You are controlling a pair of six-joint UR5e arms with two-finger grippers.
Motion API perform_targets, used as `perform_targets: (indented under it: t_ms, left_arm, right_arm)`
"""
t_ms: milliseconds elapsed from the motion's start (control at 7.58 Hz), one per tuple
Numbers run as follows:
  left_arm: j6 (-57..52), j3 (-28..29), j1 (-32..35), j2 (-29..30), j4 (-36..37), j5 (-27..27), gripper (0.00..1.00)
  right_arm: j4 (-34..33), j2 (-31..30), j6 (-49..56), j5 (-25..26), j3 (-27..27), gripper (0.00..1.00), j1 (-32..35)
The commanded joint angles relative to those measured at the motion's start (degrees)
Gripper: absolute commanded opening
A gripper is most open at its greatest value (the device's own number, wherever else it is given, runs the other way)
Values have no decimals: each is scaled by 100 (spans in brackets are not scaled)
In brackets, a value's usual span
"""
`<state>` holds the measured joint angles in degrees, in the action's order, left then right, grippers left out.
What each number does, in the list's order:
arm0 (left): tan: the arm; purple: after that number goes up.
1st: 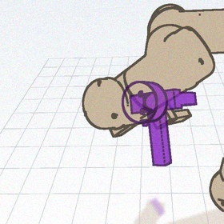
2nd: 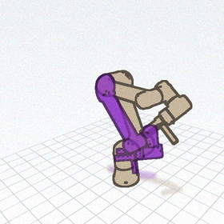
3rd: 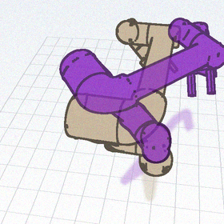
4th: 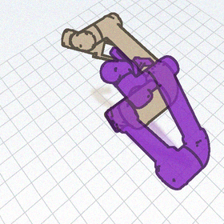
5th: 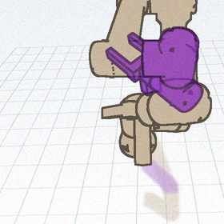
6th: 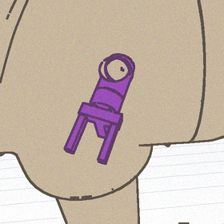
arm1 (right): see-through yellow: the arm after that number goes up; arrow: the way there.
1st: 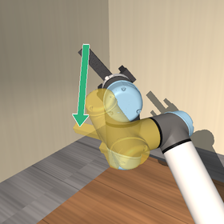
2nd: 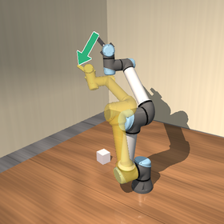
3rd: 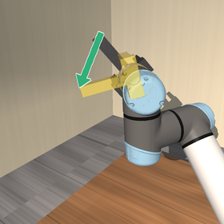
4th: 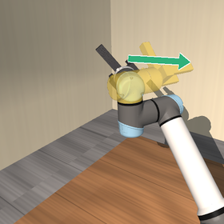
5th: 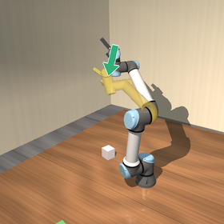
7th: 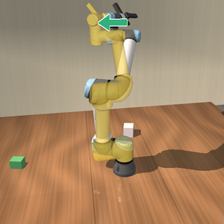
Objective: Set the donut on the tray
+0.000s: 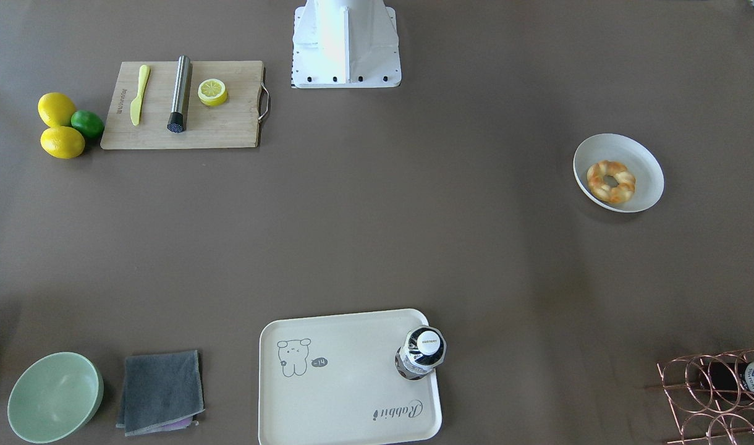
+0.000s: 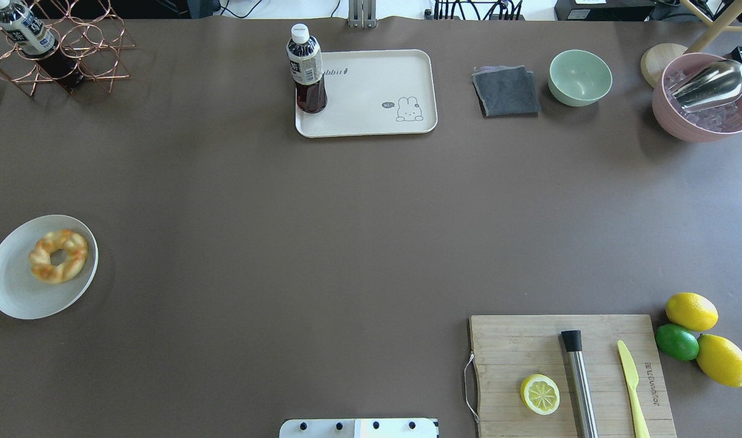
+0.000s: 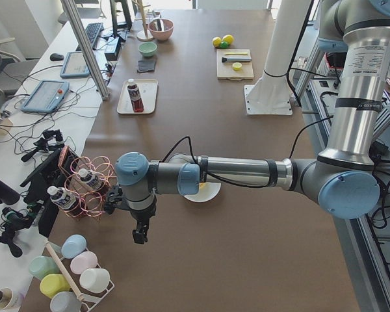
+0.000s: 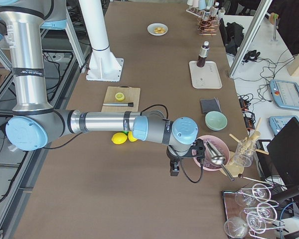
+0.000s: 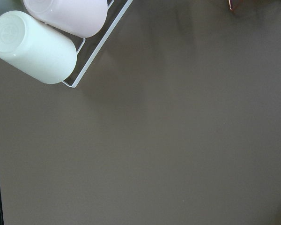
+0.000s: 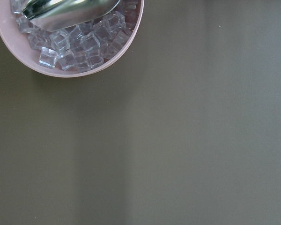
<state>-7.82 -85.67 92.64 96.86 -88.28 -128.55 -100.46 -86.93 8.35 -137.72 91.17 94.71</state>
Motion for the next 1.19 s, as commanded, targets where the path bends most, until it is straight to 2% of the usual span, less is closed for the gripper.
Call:
perform_targets:
  t_ms: [0, 791, 1055]
  left_arm:
    - [-87, -55, 9, -18, -84, -3, 98]
    - [-123, -135, 9, 9, -276, -4, 98]
    - [-71, 223, -78, 113, -401, 171, 98]
  right_arm:
    - [0, -16, 0, 0, -3, 100, 3]
    - [9, -34, 9, 9, -12, 100, 3]
    - [0, -8, 9, 9, -29, 100, 3]
